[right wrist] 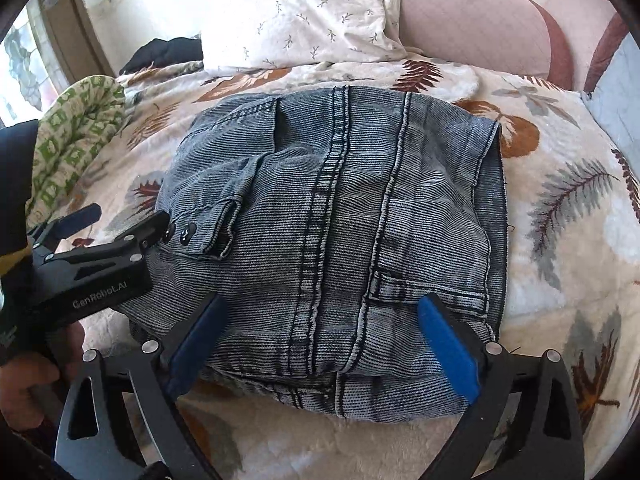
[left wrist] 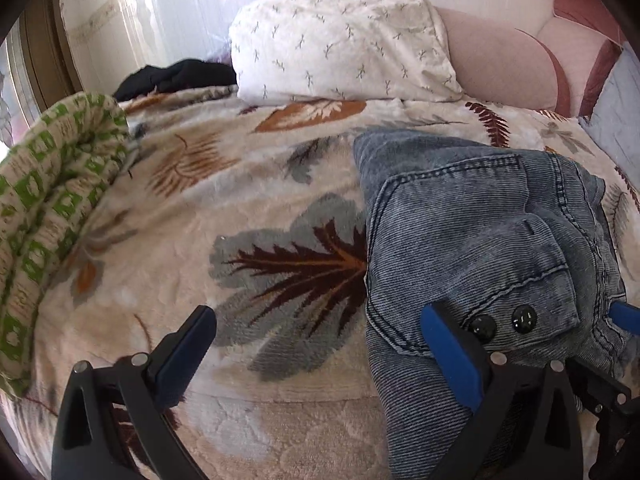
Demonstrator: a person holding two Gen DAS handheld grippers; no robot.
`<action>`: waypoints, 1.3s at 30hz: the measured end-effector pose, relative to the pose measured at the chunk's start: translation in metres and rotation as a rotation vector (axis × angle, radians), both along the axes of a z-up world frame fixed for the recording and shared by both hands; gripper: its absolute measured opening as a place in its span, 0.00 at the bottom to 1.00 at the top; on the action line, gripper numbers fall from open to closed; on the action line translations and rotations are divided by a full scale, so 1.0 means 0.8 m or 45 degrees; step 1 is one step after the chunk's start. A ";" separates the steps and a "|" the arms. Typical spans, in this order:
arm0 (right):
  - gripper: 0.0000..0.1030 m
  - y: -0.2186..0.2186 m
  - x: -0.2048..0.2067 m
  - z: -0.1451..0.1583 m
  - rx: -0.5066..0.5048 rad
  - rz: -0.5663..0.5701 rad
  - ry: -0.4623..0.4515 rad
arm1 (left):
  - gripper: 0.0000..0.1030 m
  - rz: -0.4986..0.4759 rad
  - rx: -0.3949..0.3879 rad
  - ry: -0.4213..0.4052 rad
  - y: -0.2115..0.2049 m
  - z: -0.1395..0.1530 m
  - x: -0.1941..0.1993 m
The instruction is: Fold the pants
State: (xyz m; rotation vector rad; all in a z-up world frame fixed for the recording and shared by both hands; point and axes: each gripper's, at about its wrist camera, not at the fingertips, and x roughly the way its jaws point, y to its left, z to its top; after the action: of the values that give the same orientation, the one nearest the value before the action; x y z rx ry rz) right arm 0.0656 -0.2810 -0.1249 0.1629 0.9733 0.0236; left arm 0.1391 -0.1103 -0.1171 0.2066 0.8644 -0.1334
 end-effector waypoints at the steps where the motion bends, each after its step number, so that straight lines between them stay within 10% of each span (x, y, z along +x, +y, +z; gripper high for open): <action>1: 0.96 0.001 0.000 -0.001 -0.005 0.002 0.001 | 1.00 0.000 -0.001 0.000 0.000 -0.001 0.000; 11: 0.99 0.000 0.003 -0.001 -0.016 0.023 -0.014 | 1.00 0.019 0.045 -0.012 -0.004 0.009 -0.001; 17: 0.96 -0.039 -0.010 0.050 0.150 0.040 -0.079 | 1.00 0.005 -0.131 -0.037 0.028 0.057 -0.004; 20: 0.96 -0.088 -0.017 0.073 0.283 -0.050 -0.166 | 1.00 -0.032 -0.197 0.093 0.039 0.056 0.020; 27: 0.97 -0.184 0.004 0.020 0.717 -0.319 0.046 | 1.00 -0.012 -0.271 0.294 0.042 0.025 0.050; 39: 0.99 -0.174 0.034 -0.018 0.831 -0.336 0.150 | 1.00 -0.057 -0.452 0.466 0.032 0.013 0.067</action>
State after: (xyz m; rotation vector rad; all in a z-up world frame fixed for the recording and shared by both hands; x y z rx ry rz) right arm 0.0930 -0.4206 -0.1391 0.8993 1.0279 0.0902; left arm 0.1928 -0.0845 -0.1066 -0.1366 1.1826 -0.3711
